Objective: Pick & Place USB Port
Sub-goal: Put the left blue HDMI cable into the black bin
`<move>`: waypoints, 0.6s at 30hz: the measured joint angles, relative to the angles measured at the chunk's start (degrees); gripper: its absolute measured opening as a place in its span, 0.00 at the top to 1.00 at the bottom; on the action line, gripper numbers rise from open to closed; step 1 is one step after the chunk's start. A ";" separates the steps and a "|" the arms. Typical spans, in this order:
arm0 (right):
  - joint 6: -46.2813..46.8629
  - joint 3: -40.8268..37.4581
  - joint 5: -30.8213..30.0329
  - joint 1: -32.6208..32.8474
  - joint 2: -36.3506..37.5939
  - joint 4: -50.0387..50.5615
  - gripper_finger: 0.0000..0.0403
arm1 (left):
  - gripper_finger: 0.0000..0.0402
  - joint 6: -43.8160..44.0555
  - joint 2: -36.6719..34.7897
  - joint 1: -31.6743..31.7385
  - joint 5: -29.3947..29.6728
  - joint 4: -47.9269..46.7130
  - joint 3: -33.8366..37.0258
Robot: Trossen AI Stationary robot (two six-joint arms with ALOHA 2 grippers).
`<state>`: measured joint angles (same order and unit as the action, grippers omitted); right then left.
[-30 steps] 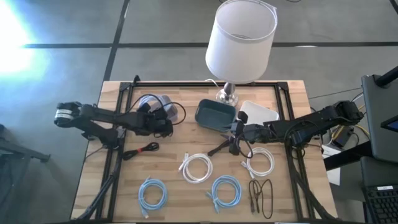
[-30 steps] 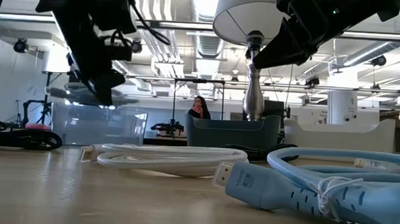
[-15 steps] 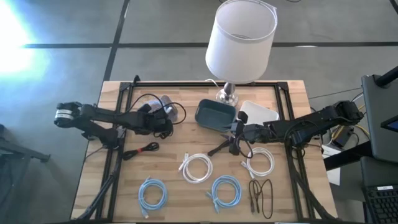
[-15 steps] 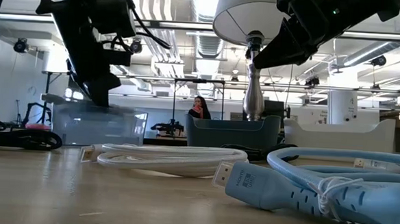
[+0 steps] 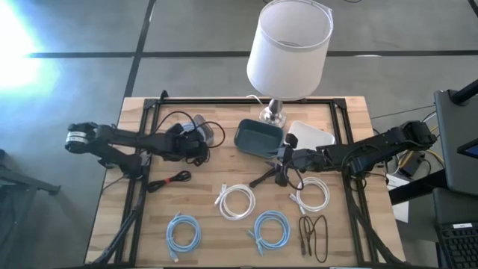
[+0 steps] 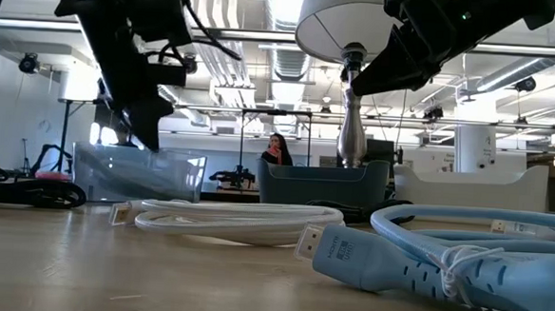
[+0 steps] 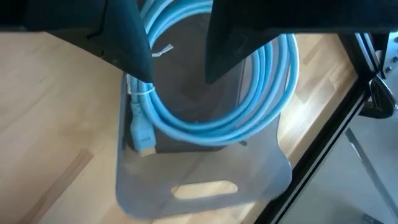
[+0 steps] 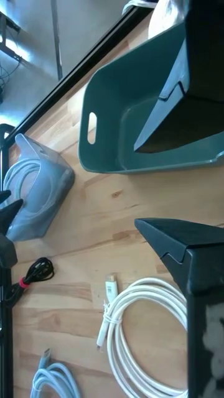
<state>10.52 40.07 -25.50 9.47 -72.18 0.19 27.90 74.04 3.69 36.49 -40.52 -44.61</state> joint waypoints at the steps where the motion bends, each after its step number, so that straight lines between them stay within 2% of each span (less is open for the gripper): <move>1: 0.00 0.00 0.00 0.00 0.00 0.00 0.56 | 0.62 -0.43 0.00 -0.08 0.01 0.03 -0.63; 5: 0.00 0.00 0.00 0.00 0.00 0.00 0.56 | 0.62 -3.11 0.00 -0.37 -0.33 1.99 -3.63; 8: 0.04 0.00 0.03 0.00 0.00 0.00 0.56 | 0.62 -6.45 -0.02 -0.76 -2.50 6.88 -5.49; 11: 0.04 0.00 2.21 0.00 0.00 -0.02 0.56 | 0.62 -10.32 -0.02 -1.20 -7.04 13.72 -6.07; 18: 0.04 0.00 14.39 0.00 0.00 0.00 0.56 | 0.62 -14.34 0.17 -2.87 -22.33 28.21 -4.92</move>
<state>10.57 40.07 -11.11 9.47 -72.18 0.19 13.56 74.21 0.82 14.16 -12.31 -49.53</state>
